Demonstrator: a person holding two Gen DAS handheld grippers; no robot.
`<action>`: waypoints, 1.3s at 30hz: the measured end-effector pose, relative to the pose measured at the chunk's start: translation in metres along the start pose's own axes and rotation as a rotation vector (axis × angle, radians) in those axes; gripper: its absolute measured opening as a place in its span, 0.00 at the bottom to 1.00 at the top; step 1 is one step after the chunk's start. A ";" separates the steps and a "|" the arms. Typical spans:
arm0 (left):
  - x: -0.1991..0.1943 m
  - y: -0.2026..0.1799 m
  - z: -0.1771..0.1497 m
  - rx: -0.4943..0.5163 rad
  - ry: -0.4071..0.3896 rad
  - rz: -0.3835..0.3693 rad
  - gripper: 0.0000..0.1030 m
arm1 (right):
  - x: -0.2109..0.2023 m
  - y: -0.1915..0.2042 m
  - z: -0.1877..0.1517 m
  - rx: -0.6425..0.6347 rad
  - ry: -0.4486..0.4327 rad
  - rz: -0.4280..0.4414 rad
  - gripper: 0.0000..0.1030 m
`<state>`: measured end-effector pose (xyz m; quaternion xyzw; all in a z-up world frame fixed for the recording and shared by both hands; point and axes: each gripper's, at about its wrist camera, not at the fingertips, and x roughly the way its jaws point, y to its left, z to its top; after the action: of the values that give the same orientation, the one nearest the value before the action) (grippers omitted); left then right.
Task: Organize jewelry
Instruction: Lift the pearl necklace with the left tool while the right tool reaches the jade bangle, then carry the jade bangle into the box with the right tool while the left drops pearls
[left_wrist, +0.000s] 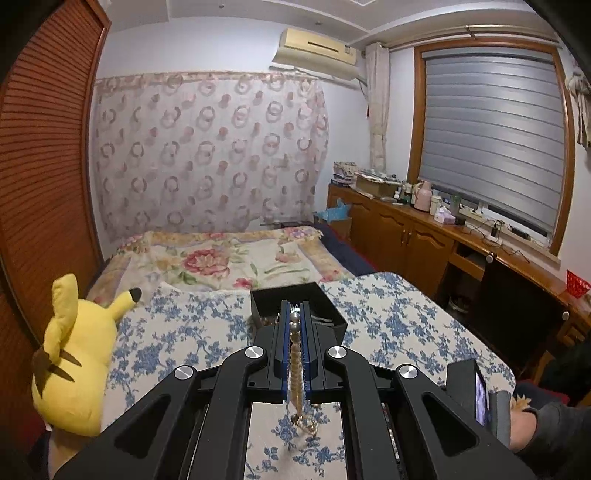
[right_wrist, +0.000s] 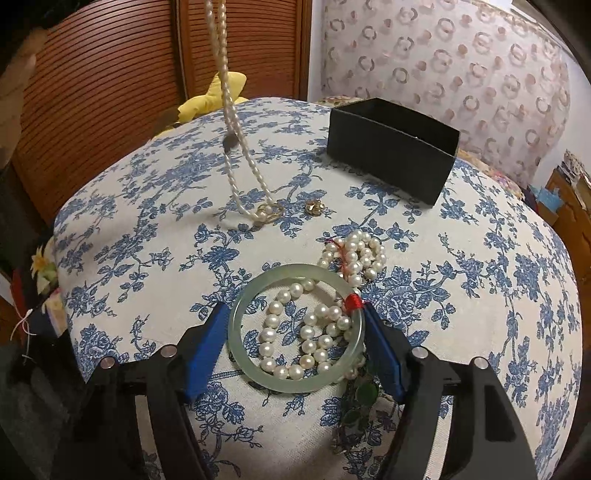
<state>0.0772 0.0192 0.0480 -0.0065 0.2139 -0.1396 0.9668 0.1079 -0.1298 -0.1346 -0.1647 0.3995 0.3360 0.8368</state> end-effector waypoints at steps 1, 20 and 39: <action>-0.001 0.000 0.003 0.001 -0.004 -0.001 0.04 | 0.000 0.000 0.000 -0.002 0.000 0.001 0.72; 0.014 -0.013 0.049 0.043 -0.046 -0.002 0.04 | -0.053 -0.033 0.043 0.010 -0.155 -0.017 0.71; 0.110 -0.009 0.100 0.064 -0.020 -0.011 0.04 | -0.047 -0.111 0.118 0.028 -0.241 -0.045 0.71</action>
<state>0.2117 -0.0242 0.0942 0.0217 0.1997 -0.1517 0.9678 0.2296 -0.1656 -0.0235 -0.1203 0.2969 0.3288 0.8884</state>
